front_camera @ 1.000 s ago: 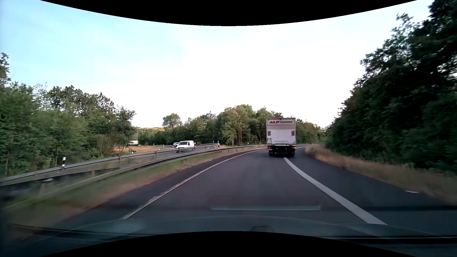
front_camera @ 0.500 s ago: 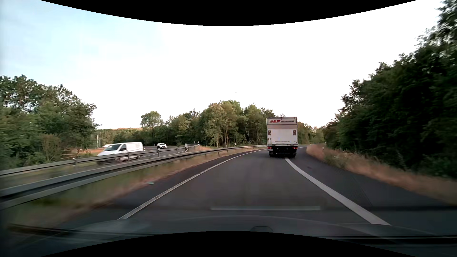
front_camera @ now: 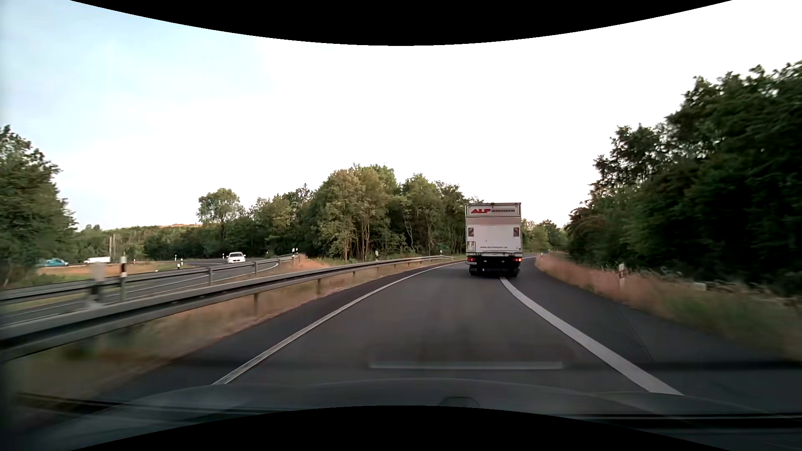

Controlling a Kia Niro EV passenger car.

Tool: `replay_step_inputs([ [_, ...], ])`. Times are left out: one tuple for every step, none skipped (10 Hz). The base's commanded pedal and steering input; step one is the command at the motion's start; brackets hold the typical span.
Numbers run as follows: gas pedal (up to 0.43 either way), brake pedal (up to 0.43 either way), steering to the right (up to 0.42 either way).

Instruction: Follow the waypoints while adhering to traffic rules and regulations

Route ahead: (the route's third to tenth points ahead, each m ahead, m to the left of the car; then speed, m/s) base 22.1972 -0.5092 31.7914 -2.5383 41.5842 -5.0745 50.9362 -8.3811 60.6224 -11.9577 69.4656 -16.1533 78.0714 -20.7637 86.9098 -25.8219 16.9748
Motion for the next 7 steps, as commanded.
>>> replay_step_inputs([
  [0.047,0.000,0.038],
  [0.047,0.000,0.038],
  [0.047,0.000,0.038],
  [0.047,0.000,0.037],
  [0.047,0.000,0.036],
  [0.047,0.000,0.035],
  [0.047,0.000,0.035],
])
